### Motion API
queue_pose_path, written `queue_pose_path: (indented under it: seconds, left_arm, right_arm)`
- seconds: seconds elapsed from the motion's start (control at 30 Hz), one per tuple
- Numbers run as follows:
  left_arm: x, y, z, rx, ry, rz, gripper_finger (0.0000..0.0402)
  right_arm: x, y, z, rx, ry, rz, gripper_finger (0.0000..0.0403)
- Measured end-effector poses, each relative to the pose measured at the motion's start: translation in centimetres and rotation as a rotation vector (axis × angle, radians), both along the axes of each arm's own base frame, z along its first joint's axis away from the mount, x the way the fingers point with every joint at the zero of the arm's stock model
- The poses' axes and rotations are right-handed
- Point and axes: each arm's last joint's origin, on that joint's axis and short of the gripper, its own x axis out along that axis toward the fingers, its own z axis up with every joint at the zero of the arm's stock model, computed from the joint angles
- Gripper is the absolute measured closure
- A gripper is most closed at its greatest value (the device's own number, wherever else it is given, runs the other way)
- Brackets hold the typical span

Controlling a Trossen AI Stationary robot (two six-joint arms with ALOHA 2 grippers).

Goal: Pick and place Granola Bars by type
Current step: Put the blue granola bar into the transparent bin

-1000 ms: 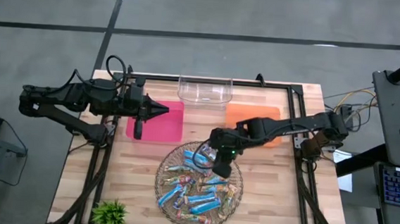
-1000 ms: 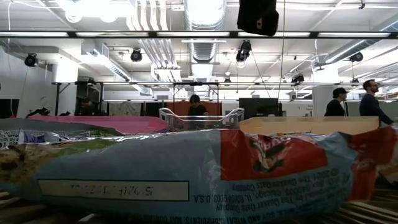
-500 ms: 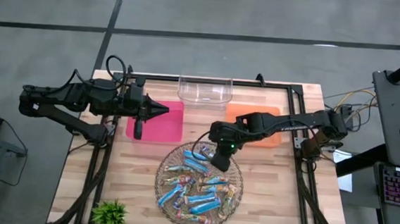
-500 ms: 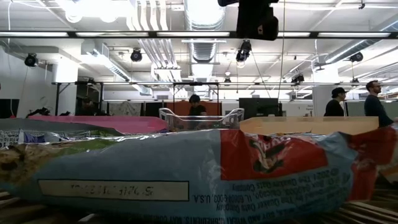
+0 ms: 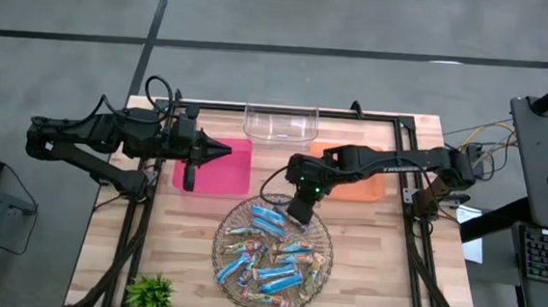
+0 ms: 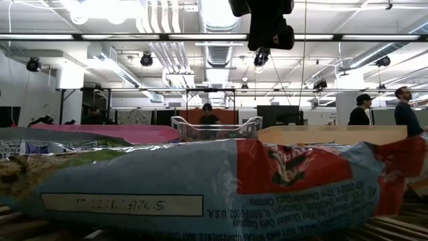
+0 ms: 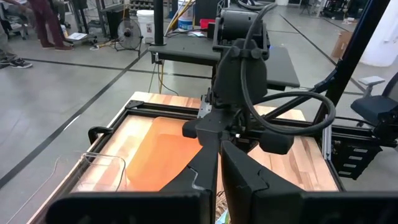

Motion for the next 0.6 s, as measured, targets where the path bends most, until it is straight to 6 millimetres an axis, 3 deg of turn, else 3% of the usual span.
queue_pose_path:
  seconds: [0.2, 0.6]
  left_arm:
    - [0.0, 0.0, 0.0, 0.000, 0.000, 0.000, 0.0397]
    - [0.0, 0.0, 0.0, 0.000, 0.000, 0.000, 0.0397]
  right_arm:
    - [-0.1, 0.0, -0.7, -0.002, 0.021, 0.001, 0.0394]
    - [-0.3, 0.0, -4.4, 0.002, 0.060, 0.005, 0.0394]
